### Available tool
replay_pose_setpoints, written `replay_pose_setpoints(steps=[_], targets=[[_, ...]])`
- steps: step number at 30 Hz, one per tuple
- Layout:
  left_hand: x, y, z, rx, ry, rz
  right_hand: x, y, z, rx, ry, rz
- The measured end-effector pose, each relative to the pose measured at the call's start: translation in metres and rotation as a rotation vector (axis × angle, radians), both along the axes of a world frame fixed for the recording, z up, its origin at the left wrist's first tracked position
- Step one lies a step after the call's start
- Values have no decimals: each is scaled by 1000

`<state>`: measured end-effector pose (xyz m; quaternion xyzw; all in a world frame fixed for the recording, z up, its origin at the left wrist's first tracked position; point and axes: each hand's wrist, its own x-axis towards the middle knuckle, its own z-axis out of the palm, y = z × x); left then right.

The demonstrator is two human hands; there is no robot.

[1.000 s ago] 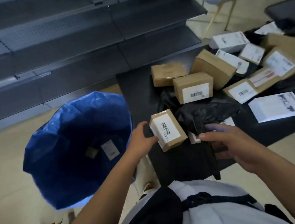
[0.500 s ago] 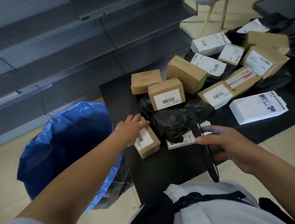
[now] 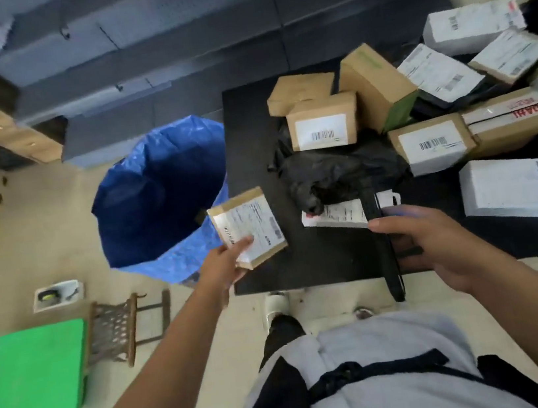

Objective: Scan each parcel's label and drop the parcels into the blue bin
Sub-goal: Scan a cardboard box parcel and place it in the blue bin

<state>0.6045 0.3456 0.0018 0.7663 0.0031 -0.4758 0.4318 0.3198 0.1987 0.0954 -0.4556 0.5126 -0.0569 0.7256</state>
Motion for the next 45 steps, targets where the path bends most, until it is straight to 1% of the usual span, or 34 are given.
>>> replay_pose_setpoints(steps=[3, 5, 8, 11, 15, 17, 19, 21, 22, 25, 27, 28, 30, 32, 33, 35, 37, 39, 40, 43, 45], targets=[[-47, 23, -15, -136, 210, 354, 4, 2, -3, 21, 0, 88], [-79, 28, -17, -210, 324, 509, 7, 6, -2, 33, 0, 147], [-110, 28, -21, -245, 439, 623, 16, 10, 1, 41, 8, 249], [-129, 28, -38, -205, 463, 608, 23, 14, -1, 32, 26, 314], [-143, 30, -55, -155, 443, 486, 28, 21, -9, 28, 69, 345], [-143, 33, -58, -132, 414, 387, 30, 23, -16, 23, 92, 349], [-142, 42, -58, -70, 346, 261, 31, 25, -21, 23, 106, 343], [-135, 60, -53, 23, 216, 171, 30, 26, -25, 35, 103, 341], [-130, 70, -49, 60, 113, 163, 29, 27, -26, 40, 97, 343], [-108, 98, -30, 170, -269, 168, 26, 28, -31, 35, 95, 367], [-89, 105, -20, 148, -440, 86, 26, 28, -33, 47, 93, 373], [-79, 104, -16, 111, -501, -15, 27, 28, -35, 59, 90, 377], [-61, 97, -13, 79, -605, -332, 28, 32, -38, 77, 82, 389], [-47, 84, -15, 114, -672, -651, 31, 36, -41, 89, 74, 400], [-43, 76, -14, 137, -700, -771, 33, 39, -42, 96, 72, 403], [-36, 61, -15, 149, -753, -922, 37, 42, -46, 92, 74, 417], [-34, 54, -18, 131, -784, -967, 38, 45, -49, 90, 74, 427], [-35, 53, -20, 87, -730, -880, 38, 47, -50, 96, 66, 422], [-36, 54, -20, 60, -645, -787, 37, 48, -50, 96, 64, 421], [-41, 58, -22, -57, -262, -402, 33, 47, -46, 83, 56, 418], [-46, 61, -24, -92, -64, -213, 31, 45, -43, 74, 55, 418]])
